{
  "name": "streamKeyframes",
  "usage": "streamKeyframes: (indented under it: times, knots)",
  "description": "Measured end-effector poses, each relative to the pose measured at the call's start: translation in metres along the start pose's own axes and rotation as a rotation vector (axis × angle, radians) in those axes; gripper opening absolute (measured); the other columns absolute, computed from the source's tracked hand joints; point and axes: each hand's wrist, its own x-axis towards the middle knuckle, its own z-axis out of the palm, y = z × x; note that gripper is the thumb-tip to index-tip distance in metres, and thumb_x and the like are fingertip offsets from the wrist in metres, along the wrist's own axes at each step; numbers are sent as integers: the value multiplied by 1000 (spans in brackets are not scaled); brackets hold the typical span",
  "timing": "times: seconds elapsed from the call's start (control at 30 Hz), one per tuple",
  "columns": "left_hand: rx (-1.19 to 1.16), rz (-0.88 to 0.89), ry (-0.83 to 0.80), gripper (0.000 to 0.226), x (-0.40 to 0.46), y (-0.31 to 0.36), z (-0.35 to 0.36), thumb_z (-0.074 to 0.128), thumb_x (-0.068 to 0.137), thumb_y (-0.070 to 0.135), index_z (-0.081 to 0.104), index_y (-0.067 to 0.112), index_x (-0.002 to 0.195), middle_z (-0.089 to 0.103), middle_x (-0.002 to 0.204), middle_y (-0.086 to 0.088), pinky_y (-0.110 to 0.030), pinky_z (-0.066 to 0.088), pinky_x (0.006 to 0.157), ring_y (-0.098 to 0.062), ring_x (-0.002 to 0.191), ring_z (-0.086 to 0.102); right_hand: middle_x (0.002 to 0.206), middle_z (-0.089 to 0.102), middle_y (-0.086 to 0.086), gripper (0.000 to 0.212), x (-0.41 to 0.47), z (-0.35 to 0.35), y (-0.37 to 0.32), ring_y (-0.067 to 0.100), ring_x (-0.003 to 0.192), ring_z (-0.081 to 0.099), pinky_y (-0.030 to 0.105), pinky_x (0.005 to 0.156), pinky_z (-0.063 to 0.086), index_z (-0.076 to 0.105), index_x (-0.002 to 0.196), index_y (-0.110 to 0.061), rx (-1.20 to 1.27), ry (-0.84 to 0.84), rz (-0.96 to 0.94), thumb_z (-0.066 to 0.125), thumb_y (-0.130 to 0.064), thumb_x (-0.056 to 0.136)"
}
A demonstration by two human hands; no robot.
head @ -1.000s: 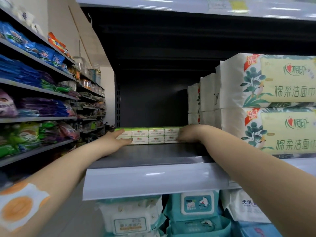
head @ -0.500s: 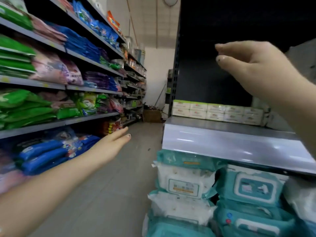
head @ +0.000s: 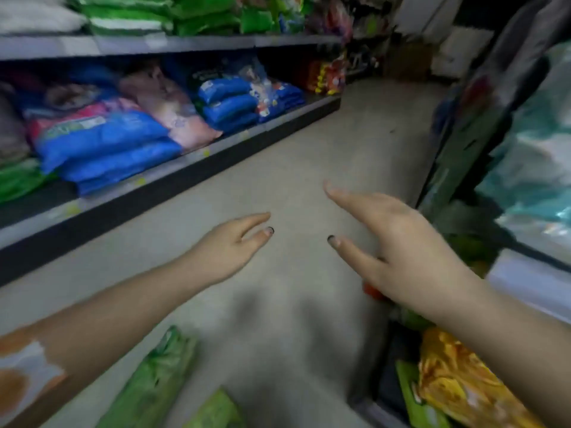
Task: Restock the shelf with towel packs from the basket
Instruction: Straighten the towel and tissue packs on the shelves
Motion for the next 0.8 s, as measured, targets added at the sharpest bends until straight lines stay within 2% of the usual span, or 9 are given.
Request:
streamKeyframes:
  times: [0.07,0.17,0.37,0.47,0.53,0.6,0.63,0.7,0.8]
  knots:
    - [14,-92,-24,44,-25,-41,16,45,95,33,42,23,138,40,145,7,-12,19,103,-9,135,34,135,53,3,62,-7,54,5,17,127,44,16,99,28,26,146,-24,33,-130,51,45,-42,90]
    - [0,-211,-63,48,-66,-101,45,49,94,36,41,22,139,39,146,4,-10,19,99,-10,136,32,142,44,1,63,-21,121,8,14,132,36,20,104,27,14,148,-29,66,-346,114,45,-39,94]
    - [102,-442,-187,80,-164,-185,110,42,77,69,31,26,144,34,149,6,-23,26,109,-11,135,35,145,40,-1,65,-50,222,4,14,132,34,19,102,28,8,149,-25,114,-681,195,43,-38,96]
    - [209,-521,-312,114,-205,-210,140,23,49,79,9,25,149,20,155,5,-24,19,112,-13,142,22,146,37,-2,65,-62,253,2,13,132,34,21,106,29,6,149,-23,118,-769,189,42,-38,97]
    - [328,-558,-437,124,-223,-221,157,33,47,83,-9,21,146,10,157,-3,-33,19,114,-19,143,18,146,37,-2,65,-66,265,1,13,133,33,23,107,30,6,149,-23,135,-790,199,41,-37,97]
    - [483,-537,-524,135,-231,-226,167,55,41,86,10,18,149,28,151,-17,-47,38,104,-33,133,39,146,37,-1,65,-68,272,2,14,132,35,23,106,30,6,149,-23,141,-792,218,41,-37,97]
    - [522,-528,-523,138,-234,-231,171,61,29,86,29,16,144,47,137,-22,-51,50,88,-38,117,55,145,38,0,65,-69,274,3,14,132,36,23,106,31,6,149,-22,140,-788,224,42,-36,97]
    - [534,-553,-486,137,-243,-240,180,62,12,83,48,12,128,63,116,-23,-49,55,68,-39,92,67,145,39,0,65,-73,278,5,14,132,37,23,106,32,8,149,-22,133,-783,239,43,-36,96]
    - [552,-549,-487,132,-246,-248,184,64,13,76,49,10,127,63,114,-20,-49,53,73,-38,91,66,145,40,0,65,-79,279,8,14,132,37,23,106,32,10,149,-22,120,-778,263,44,-36,96]
